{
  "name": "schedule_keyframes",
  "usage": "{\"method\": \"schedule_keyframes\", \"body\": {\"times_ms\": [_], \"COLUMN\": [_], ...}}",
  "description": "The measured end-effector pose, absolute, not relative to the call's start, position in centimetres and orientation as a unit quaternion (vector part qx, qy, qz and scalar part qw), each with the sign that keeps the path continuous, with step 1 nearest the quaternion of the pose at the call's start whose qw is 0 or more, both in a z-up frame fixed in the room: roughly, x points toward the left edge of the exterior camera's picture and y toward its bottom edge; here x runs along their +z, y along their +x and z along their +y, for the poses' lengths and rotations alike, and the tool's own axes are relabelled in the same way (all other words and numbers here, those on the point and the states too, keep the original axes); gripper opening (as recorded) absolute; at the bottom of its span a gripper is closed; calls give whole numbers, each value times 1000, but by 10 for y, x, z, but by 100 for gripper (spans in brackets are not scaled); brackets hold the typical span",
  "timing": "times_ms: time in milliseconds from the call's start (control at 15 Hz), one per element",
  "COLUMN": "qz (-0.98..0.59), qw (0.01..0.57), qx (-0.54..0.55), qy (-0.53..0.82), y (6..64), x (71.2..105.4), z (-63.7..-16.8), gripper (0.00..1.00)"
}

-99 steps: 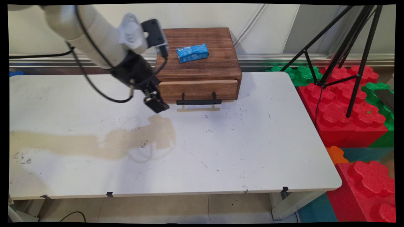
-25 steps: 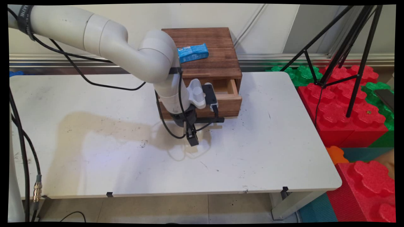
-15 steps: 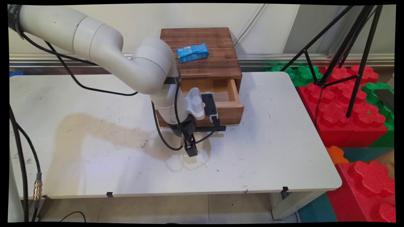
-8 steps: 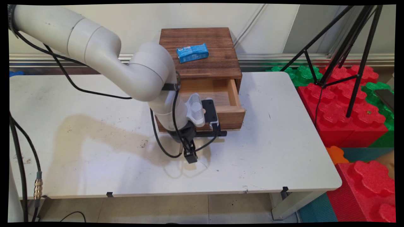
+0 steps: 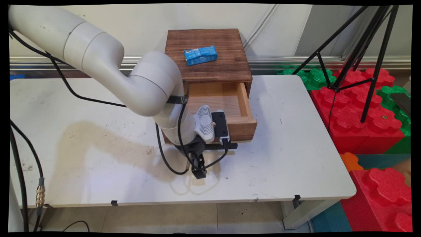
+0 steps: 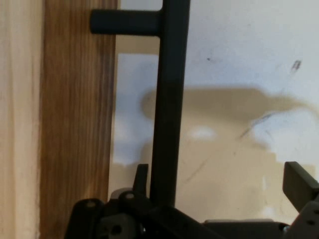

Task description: Open the drawer

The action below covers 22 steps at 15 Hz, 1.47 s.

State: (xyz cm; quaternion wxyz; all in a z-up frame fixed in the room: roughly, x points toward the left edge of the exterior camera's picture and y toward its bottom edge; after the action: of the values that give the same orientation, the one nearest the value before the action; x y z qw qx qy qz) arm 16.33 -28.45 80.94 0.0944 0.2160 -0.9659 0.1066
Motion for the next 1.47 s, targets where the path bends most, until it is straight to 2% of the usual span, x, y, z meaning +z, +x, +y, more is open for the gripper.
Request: {"method": "schedule_keyframes", "body": {"times_ms": [1467], "qz": [-976], "qw": [99], "qx": [103], "qy": [165], "y": [148], "x": [819], "z": [-231], "gripper": [100]}}
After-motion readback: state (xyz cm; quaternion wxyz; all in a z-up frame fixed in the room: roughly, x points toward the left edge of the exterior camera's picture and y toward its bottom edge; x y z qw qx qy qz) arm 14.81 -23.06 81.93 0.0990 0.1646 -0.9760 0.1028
